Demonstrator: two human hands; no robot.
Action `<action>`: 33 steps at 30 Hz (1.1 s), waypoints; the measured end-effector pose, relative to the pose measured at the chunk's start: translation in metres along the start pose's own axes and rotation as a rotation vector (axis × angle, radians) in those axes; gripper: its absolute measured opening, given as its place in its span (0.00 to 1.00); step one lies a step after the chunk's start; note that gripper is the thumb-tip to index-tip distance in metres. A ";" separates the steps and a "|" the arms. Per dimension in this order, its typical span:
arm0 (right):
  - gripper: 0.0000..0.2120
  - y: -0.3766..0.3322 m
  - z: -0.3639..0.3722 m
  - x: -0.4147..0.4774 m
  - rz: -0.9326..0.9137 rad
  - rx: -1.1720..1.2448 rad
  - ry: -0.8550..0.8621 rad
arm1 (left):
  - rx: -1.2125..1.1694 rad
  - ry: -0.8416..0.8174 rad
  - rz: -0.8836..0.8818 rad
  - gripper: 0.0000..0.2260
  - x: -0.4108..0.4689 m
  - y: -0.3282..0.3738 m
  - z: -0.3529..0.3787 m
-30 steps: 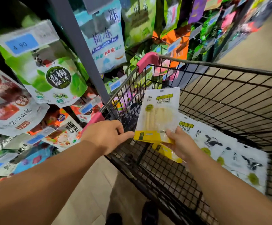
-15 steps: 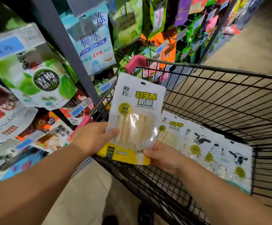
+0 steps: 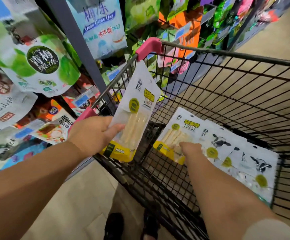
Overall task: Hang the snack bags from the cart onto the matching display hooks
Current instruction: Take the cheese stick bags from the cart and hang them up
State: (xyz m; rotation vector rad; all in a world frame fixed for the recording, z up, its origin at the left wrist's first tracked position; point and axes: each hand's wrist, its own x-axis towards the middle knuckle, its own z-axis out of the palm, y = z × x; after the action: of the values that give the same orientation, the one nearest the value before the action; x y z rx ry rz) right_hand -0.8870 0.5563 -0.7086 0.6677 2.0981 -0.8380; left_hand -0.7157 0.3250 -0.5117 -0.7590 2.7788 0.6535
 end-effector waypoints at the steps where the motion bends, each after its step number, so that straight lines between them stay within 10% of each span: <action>1: 0.30 0.000 0.004 0.003 0.006 0.124 -0.026 | 0.006 0.003 -0.006 0.18 -0.001 0.001 0.000; 9: 0.24 -0.013 0.032 -0.004 0.068 -0.059 -0.095 | 0.031 -0.061 -0.027 0.19 -0.006 0.005 0.001; 18: 0.49 -0.003 0.058 0.009 0.096 -0.030 0.145 | 0.018 -0.014 -0.048 0.15 -0.003 0.002 0.004; 29: 0.16 -0.013 0.042 0.005 0.068 0.637 -0.270 | 0.059 -0.034 -0.085 0.16 -0.002 0.010 0.006; 33: 0.28 -0.016 0.009 -0.012 -0.013 0.581 -0.275 | 0.076 -0.028 -0.062 0.17 -0.003 0.010 0.006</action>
State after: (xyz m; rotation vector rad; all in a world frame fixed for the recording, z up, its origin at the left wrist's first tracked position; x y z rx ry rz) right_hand -0.8869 0.5377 -0.6981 0.7799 1.6128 -1.4799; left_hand -0.7176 0.3369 -0.5127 -0.8107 2.7252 0.5397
